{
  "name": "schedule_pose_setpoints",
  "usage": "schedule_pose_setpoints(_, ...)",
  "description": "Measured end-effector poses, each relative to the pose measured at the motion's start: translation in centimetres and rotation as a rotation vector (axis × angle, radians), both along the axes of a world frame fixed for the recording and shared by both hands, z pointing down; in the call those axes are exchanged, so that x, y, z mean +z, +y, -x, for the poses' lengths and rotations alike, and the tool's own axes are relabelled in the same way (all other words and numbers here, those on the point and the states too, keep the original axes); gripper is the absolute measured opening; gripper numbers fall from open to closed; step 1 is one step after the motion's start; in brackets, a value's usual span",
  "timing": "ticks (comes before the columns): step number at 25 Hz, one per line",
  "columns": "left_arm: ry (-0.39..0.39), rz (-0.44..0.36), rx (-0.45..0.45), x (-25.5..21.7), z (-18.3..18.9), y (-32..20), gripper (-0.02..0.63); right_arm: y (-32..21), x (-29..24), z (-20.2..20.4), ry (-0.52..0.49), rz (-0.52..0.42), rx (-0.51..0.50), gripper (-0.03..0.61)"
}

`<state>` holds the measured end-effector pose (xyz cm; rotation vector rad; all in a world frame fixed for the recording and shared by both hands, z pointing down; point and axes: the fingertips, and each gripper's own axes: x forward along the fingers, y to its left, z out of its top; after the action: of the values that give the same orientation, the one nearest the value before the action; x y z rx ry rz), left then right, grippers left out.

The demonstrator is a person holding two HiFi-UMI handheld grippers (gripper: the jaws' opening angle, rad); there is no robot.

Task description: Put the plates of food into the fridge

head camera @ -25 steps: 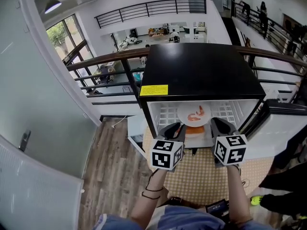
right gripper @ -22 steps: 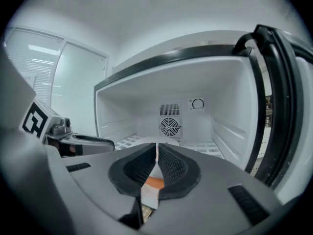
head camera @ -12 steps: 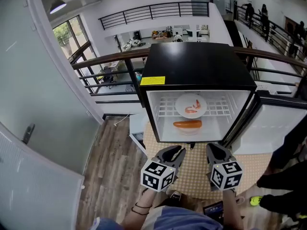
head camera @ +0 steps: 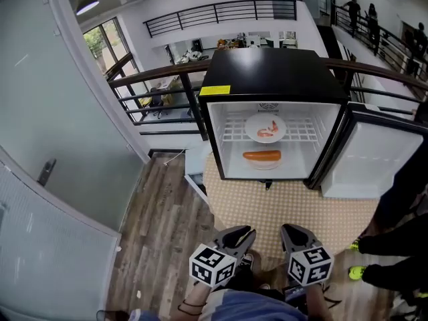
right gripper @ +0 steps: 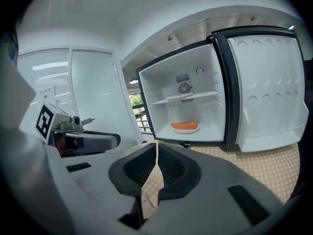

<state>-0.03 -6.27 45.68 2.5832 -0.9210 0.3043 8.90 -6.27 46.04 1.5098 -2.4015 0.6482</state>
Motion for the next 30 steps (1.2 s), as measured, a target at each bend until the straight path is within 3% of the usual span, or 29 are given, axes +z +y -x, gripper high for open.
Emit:
schedule_pose_setpoints(14, 0.005, -0.008, -0.052, -0.8, 1.2, 9.5, 0.072, 11.1, 2.8, 3.0, -0.043, 0.064, -0.078, 0.026)
schedule_pose_setpoints(24, 0.0, -0.022, -0.036, -0.7, 3.0, 11.1, 0.072, 13.5, 2.5, 3.4, -0.033, 0.049, -0.045, 0.026)
schedule_pose_setpoints(30, -0.016, -0.045, -0.013, -1.0, 6.3, 13.6, 0.072, 15.9, 1.7, 6.4, -0.029, 0.036, -0.016, 0.026)
